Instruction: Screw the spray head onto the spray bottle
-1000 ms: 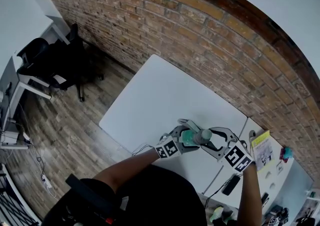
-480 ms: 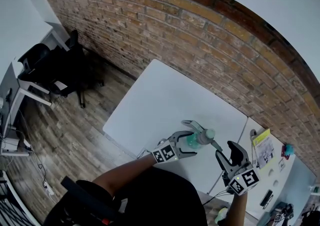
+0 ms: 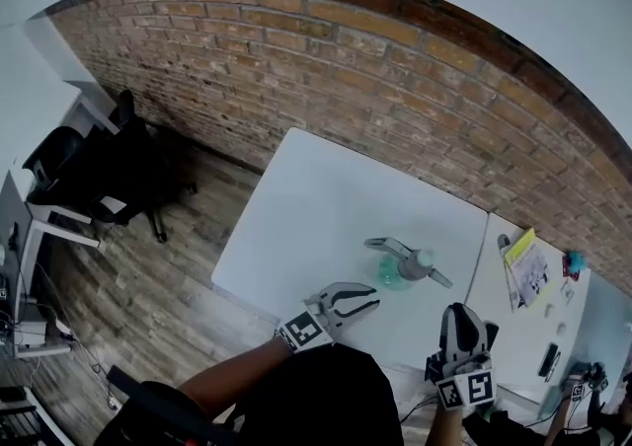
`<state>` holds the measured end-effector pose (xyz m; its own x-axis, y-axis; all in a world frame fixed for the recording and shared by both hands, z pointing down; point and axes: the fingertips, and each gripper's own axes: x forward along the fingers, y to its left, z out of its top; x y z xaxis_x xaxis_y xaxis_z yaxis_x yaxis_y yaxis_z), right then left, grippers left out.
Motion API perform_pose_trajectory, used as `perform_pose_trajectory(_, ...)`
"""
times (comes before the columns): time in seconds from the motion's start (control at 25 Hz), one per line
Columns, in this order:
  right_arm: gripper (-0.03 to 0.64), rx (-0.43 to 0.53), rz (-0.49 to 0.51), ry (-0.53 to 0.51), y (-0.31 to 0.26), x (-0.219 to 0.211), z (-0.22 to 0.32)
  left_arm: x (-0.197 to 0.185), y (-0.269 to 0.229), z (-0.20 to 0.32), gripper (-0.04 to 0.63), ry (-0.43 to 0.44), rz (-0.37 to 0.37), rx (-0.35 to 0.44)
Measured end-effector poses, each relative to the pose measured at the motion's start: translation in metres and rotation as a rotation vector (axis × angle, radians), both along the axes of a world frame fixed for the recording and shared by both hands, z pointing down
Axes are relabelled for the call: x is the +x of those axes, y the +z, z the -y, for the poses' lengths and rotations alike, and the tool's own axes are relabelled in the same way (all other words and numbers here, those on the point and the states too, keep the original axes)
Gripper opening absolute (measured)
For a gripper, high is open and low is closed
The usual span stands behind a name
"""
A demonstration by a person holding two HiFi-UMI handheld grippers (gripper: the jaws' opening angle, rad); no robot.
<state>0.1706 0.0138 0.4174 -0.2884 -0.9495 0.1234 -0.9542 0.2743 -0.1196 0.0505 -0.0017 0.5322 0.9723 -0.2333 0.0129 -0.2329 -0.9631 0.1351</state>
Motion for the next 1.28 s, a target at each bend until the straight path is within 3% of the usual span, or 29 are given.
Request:
perform_pose_trajectory(0.08,0.012,0.038,0.044,0.048,-0.008,-0.002,-0.009,-0.009,-0.004,-0.003,0.002,0.016,0.003,0.007)
perform_pose_trajectory(0.24,0.008,0.097,-0.002,0.019,-0.013,-0.023,-0.032,-0.031,-0.022,-0.006,0.002,-0.05,-0.04,-0.045)
perform_pose_trajectory(0.36,0.008,0.106,-0.049,0.02,-0.015,-0.032,-0.054,-0.043,-0.033,-0.026,0.002,-0.093,-0.032,-0.017)
perform_pose_trajectory(0.64,0.008,0.126,0.017,0.003,-0.022,-0.04,-0.129,-0.053,-0.079,-0.104,0.002,-0.236,-0.071,0.038)
perform_pose_trajectory(0.76,0.008,0.148,-0.005,-0.027,-0.022,-0.05,-0.172,-0.055,-0.087,-0.144,0.002,-0.332,-0.031,0.12)
perform_pose_trajectory(0.84,0.008,0.156,-0.002,-0.031,-0.022,-0.051,-0.2,-0.053,-0.088,-0.174,0.002,-0.376,-0.018,0.127)
perform_pose_trajectory(0.96,0.008,0.163,0.03,-0.018,-0.025,-0.05,-0.244,-0.046,-0.095,-0.221,0.002,-0.372,-0.027,0.12)
perform_pose_trajectory(1.28,0.008,0.204,-0.037,0.042,-0.039,-0.056,-0.333,-0.044,-0.116,-0.312,0.002,-0.435,-0.049,0.121)
